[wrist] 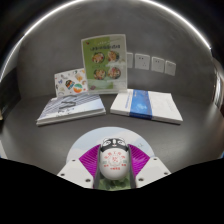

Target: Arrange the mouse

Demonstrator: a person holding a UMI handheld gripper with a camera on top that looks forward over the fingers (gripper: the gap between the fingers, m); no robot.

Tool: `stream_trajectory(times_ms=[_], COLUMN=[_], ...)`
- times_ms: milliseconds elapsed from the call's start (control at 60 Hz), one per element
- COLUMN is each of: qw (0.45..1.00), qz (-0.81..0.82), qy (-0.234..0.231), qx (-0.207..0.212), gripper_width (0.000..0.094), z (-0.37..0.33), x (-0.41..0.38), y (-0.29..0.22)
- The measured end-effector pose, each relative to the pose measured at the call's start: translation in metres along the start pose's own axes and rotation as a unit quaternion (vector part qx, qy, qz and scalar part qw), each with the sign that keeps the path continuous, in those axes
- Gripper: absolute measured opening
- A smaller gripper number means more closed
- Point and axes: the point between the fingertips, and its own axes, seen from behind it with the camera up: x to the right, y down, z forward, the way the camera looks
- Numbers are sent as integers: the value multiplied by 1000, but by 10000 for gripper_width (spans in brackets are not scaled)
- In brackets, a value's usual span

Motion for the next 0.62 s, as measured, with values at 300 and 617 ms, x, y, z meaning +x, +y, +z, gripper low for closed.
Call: stream_trajectory(times_ms=[300, 617], qw=[999, 998], qz=[-27, 21], qy=[-38, -53], qx=[-17, 15], gripper_width=[519, 846], z=[4, -65], x=[-1, 32], y=[10, 11])
